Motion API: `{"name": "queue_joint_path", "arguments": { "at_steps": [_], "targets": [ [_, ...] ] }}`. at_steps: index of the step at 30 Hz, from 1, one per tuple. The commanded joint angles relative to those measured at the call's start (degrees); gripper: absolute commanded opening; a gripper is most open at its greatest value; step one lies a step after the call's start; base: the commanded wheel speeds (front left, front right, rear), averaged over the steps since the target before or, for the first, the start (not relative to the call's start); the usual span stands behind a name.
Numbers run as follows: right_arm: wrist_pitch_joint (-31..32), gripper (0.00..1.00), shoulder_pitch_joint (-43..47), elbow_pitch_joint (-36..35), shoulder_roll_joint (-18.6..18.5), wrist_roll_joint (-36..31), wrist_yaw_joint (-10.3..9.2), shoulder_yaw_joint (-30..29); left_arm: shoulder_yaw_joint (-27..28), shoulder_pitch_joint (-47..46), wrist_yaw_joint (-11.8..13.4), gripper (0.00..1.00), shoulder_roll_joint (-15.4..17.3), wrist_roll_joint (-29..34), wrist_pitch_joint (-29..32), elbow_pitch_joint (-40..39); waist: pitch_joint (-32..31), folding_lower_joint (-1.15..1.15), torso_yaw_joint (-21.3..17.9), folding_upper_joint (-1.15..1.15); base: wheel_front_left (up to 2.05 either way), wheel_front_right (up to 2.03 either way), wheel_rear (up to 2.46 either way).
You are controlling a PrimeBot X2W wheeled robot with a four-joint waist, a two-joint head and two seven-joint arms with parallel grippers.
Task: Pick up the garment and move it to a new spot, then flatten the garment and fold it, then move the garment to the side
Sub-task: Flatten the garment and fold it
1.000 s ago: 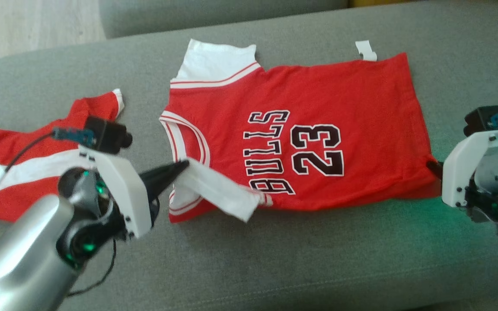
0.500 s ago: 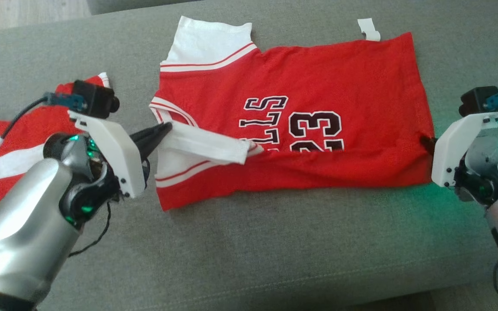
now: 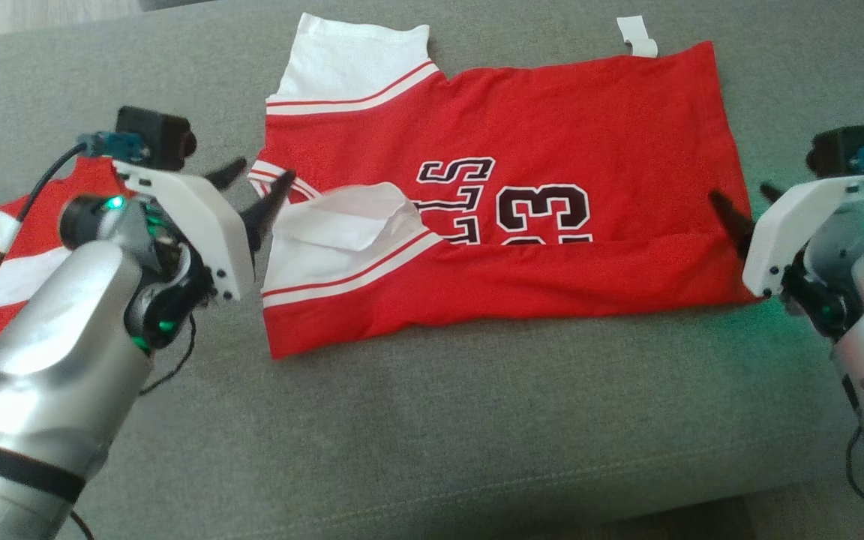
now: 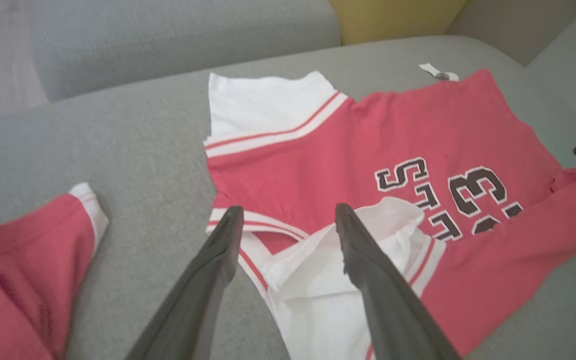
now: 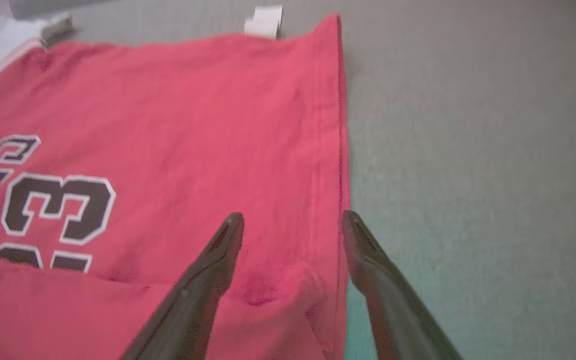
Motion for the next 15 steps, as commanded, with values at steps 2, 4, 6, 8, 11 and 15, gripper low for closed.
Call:
{"name": "queue_joint_path", "arguments": {
  "at_steps": [2, 4, 6, 8, 11, 15],
  "targets": [
    [-7.9, 1.00, -2.2, -2.2, -0.6, -2.1, 0.42, -0.4, 2.8, -5.1, 2.0, 1.00, 1.3, 3.2, -5.6, -0.2, -0.5, 0.00, 0.3, 0.00, 0.00, 0.00, 0.00],
    [-13.1, 1.00, -1.7, -3.2, -0.4, -2.5, 0.42, -0.7, 3.9, -5.3, 3.0, 1.00, 0.1, 3.3, -9.2, 0.0, -1.1, 0.00, 0.7, 0.00, 0.00, 0.00, 0.00],
    [-15.6, 1.00, -1.2, -3.9, -0.3, -2.7, 0.42, -0.9, 4.5, -5.1, 3.4, 1.00, -0.6, 3.1, -10.9, -0.1, -1.5, 0.00, 0.9, 0.00, 0.00, 0.00, 0.00],
    [-21.0, 1.00, -0.1, -5.0, 0.1, -2.7, 0.42, -2.4, 5.9, -4.2, 4.6, 1.00, -1.9, 2.6, -14.7, -0.6, -2.6, 0.00, 1.2, 0.00, 0.00, 0.00, 0.00],
    [-28.8, 1.00, 2.3, -6.3, 1.5, -3.2, 0.42, -7.0, 7.9, -1.2, 7.3, 1.00, -3.6, 2.2, -20.8, -2.3, -4.2, 0.00, 1.7, 0.00, 0.00, 0.00, 0.00],
    [-36.0, 1.00, 7.2, -10.4, 4.1, -7.7, 0.42, -11.8, 9.6, 4.5, 10.9, 1.00, -5.6, 2.6, -26.4, -6.3, -6.0, 0.00, 2.3, 0.00, 0.00, 0.00, 0.00]
  ]
}}
